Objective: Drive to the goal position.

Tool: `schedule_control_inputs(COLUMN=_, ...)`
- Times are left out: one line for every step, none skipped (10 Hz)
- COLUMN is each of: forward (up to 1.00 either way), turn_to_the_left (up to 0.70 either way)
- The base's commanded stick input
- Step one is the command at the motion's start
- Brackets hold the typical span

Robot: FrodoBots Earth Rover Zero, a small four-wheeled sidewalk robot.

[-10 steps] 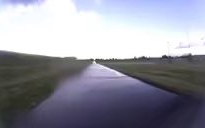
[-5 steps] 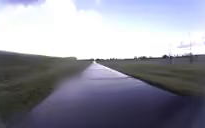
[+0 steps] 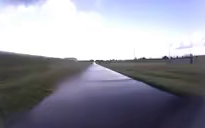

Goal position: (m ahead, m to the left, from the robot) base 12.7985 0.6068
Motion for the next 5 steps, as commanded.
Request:
schedule_control_inputs(forward=0.45, turn_to_the_left=0.0)
schedule_control_inputs(forward=0.45, turn_to_the_left=0.0)
schedule_control_inputs(forward=0.45, turn_to_the_left=0.0)
schedule_control_inputs(forward=0.45, turn_to_the_left=0.0)
schedule_control_inputs(forward=0.45, turn_to_the_left=0.0)
